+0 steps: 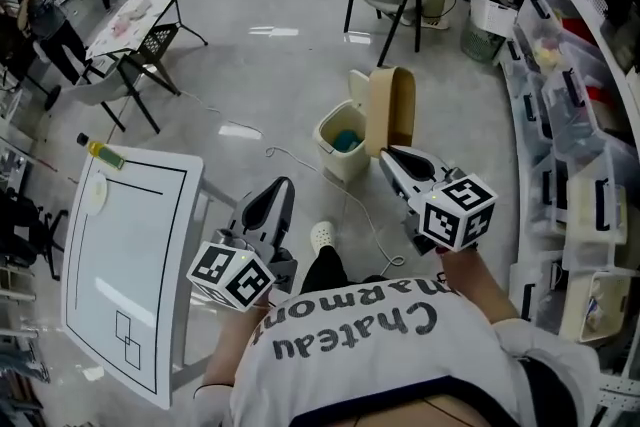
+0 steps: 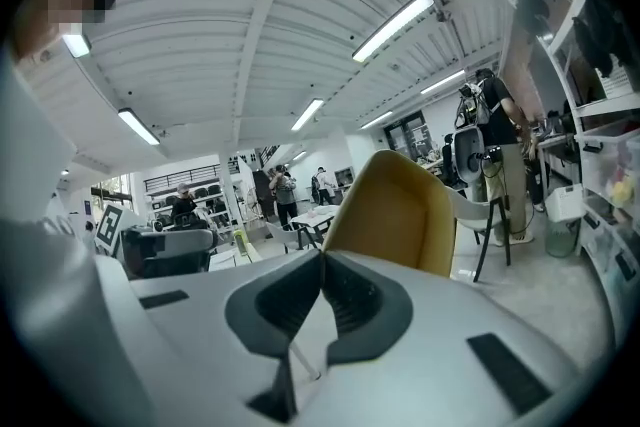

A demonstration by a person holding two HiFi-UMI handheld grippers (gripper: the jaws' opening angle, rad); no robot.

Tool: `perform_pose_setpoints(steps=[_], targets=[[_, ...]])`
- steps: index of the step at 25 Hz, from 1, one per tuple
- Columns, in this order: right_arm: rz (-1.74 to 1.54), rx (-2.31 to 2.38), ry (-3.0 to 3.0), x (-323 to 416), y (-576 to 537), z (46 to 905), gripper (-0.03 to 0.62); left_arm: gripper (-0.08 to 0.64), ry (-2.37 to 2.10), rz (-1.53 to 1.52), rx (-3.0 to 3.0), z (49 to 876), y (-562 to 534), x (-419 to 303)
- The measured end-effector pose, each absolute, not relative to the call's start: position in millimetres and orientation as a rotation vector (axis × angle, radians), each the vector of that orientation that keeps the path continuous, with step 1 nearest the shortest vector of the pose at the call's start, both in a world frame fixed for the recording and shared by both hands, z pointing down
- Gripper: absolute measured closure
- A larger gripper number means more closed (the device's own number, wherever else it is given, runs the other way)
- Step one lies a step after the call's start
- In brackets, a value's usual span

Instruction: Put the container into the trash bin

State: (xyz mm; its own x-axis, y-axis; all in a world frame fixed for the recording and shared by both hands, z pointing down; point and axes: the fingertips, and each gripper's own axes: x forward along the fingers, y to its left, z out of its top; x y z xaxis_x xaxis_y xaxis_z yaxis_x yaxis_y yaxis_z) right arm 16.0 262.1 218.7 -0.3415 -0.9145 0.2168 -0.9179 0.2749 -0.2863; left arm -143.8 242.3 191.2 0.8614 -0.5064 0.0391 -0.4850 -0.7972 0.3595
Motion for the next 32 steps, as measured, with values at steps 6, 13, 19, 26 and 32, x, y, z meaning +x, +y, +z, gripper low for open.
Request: perform_pose_setpoints(steps=[6,13,19,26,32], targets=[[0.586,1.807,-2.483,29,222,223,0.558,0.537,-0.722,-0.059,2.674,197,198,-130],[0.608,1.808,-2.468,42,162,224,0.558,0.537,-0.681,-0.038,2.667,200,133,-112],[0.581,1.81,-2.472,48,96,212,0.558,0.537,-0.663,-0.031,2.69,188,67,-103],[0.591,1.853,-2.47,57,25,212,0.558,0.537,-0.634,-0.009,2.704,184,-11,-91],[0.587,1.91,-2.453,62,-15,215,0.558,0.537,-0.574,-0.013,2.749,180,-57,-83]])
